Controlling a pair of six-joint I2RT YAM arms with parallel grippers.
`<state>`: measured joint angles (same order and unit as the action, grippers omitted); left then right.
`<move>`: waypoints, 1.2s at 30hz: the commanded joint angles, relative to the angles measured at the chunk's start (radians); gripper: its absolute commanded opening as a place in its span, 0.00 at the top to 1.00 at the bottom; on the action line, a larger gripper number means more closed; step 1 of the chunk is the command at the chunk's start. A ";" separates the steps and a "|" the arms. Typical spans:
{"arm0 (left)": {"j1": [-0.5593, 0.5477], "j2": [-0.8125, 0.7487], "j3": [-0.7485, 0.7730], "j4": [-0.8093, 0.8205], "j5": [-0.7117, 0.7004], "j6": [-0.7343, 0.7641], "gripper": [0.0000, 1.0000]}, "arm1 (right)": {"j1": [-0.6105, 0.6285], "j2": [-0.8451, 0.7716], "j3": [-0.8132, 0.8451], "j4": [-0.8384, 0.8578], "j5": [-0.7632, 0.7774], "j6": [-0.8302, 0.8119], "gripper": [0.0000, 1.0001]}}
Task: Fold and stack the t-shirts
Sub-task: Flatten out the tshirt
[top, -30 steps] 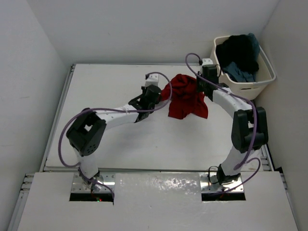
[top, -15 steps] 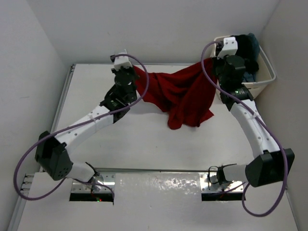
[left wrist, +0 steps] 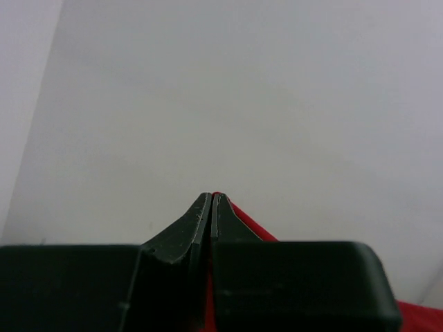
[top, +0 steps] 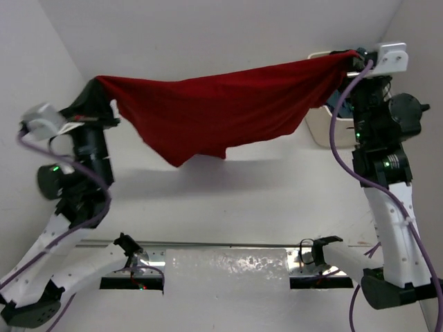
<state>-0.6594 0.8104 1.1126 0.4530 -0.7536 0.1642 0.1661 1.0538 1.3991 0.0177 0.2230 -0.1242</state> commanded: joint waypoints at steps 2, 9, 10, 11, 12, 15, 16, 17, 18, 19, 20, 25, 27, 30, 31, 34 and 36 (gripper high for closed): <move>0.003 -0.086 0.070 -0.003 0.154 0.077 1.00 | -0.002 -0.061 0.083 -0.010 -0.117 -0.025 1.00; 0.003 -0.027 0.403 -0.174 0.310 0.115 1.00 | -0.002 -0.109 0.182 -0.101 -0.197 0.003 1.00; 0.003 0.005 0.465 -0.191 0.313 0.127 1.00 | -0.002 -0.124 0.172 -0.101 -0.182 0.011 1.00; 0.003 0.022 0.490 -0.192 0.313 0.138 1.00 | -0.002 -0.132 0.160 -0.098 -0.175 0.018 1.00; 0.003 0.038 0.509 -0.192 0.301 0.147 1.00 | -0.002 -0.138 0.149 -0.098 -0.169 0.035 1.00; 0.003 0.110 0.518 -0.128 0.210 0.199 1.00 | -0.002 -0.144 0.095 -0.099 -0.146 0.057 1.00; 0.003 0.156 0.504 -0.087 0.185 0.240 1.00 | -0.002 -0.138 0.069 -0.101 -0.134 0.066 1.00; 0.003 0.179 0.491 -0.053 0.148 0.262 1.00 | -0.002 -0.120 0.057 -0.101 -0.111 0.072 1.00; 0.003 0.202 0.475 -0.024 0.114 0.279 1.00 | -0.002 -0.106 0.045 -0.098 -0.099 0.086 1.00; 0.010 0.251 0.442 0.027 0.094 0.316 1.00 | -0.002 -0.091 0.006 -0.085 -0.088 0.092 1.00; 0.026 0.278 0.423 0.054 0.070 0.324 1.00 | -0.002 -0.054 -0.014 -0.064 -0.065 0.101 1.00; 0.440 0.459 0.253 0.019 0.227 -0.102 1.00 | -0.002 0.058 -0.239 0.063 -0.019 0.222 1.00; 0.519 0.542 0.179 0.080 0.389 -0.153 1.00 | -0.007 0.163 -0.285 0.082 -0.010 0.295 1.00; 0.575 0.744 0.046 0.313 0.612 -0.202 0.99 | -0.026 0.340 -0.327 0.085 0.026 0.365 1.00; 0.577 0.853 0.067 0.296 0.637 -0.219 0.83 | -0.031 0.383 -0.337 0.088 0.027 0.377 1.00; 0.578 1.052 0.231 0.110 0.680 -0.253 0.45 | -0.033 0.544 -0.347 0.161 0.000 0.383 0.79; 0.578 1.137 0.371 -0.051 0.674 -0.278 0.01 | -0.033 0.613 -0.322 0.180 -0.049 0.353 0.40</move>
<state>-0.0727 1.9377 1.2808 0.4625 -0.1764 -0.0254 0.1394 1.6329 1.0401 0.0746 0.2012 0.2153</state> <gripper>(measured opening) 0.856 0.479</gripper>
